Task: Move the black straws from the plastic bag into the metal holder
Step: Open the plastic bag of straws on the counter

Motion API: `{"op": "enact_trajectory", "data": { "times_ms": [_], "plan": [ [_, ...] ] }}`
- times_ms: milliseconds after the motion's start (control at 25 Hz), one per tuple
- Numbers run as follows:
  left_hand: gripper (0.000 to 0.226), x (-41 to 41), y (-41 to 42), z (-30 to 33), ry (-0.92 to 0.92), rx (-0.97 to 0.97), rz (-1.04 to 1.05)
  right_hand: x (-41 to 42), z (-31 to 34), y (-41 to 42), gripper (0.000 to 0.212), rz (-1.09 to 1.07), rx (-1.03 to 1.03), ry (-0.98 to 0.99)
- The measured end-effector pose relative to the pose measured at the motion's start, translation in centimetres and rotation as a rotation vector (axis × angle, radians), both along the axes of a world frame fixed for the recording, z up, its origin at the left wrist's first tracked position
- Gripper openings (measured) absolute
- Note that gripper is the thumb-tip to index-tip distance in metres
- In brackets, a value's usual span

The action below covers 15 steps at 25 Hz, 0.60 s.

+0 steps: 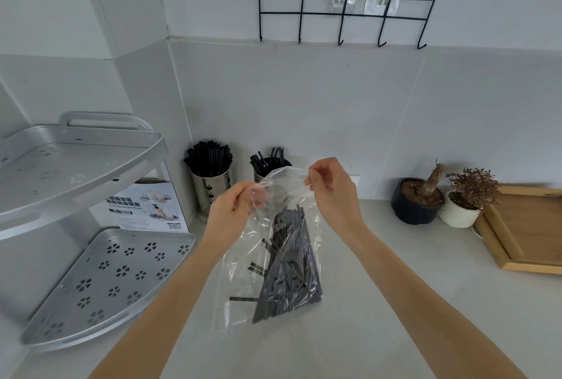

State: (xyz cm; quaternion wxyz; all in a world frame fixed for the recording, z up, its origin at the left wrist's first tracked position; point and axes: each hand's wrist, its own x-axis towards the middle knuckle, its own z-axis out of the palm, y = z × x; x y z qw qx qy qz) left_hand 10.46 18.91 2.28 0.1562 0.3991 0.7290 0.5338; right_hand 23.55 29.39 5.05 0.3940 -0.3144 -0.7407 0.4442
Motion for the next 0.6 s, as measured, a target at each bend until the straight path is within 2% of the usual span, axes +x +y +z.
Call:
{"op": "enact_trajectory", "data": {
  "times_ms": [80, 200, 280, 440, 600],
  "plan": [
    [0.030, 0.0, 0.2, 0.2, -0.015, -0.006, 0.002, -0.2, 0.4, 0.1, 0.012, 0.000, -0.003, 0.002],
    [0.015, 0.3, 0.6, 0.7, -0.048, -0.041, -0.016, -0.6, 0.6, -0.1, 0.009, 0.008, -0.006, 0.013],
    [0.023, 0.6, 0.9, 0.7, -0.023, -0.072, -0.021, -0.6, 0.2, -0.6, 0.009, 0.036, -0.015, 0.008],
    [0.022, 1.3, 1.1, 0.5, 0.006, -0.053, -0.059, -1.1, -2.1, -1.6, 0.039, 0.063, -0.038, -0.156],
    [0.024, 1.4, 0.9, 0.5, 0.015, -0.038, -0.103, -1.3, -3.3, -1.4, 0.021, -0.015, -0.037, -0.177]
  ]
}}
